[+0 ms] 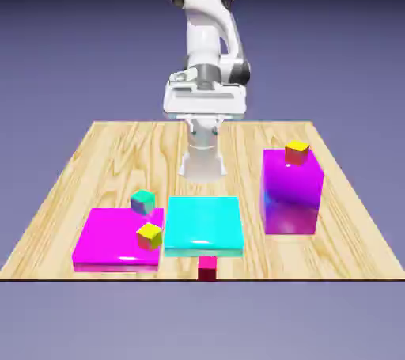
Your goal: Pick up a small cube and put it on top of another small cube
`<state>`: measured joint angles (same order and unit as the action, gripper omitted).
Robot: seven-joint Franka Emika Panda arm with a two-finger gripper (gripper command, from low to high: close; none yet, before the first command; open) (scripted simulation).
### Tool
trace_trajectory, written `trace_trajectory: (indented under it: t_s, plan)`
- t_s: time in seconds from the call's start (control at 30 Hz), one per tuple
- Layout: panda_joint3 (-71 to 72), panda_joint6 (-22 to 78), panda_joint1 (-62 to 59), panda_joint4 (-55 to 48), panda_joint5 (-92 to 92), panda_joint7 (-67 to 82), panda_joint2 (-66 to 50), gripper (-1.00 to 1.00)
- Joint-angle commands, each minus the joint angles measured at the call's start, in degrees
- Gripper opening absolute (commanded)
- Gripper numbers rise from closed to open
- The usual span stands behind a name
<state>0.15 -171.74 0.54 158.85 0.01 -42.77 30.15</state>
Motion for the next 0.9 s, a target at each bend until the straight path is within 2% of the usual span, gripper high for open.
trace_trajectory:
  t_s: [0.0,0.87]
  plan:
    - [0.1,1.9,-0.1,-1.8,0.0,-0.3,-2.1,0.0]
    - [3.3,50.7,-3.2,-48.1,0.3,-7.0,-56.1,0.0]
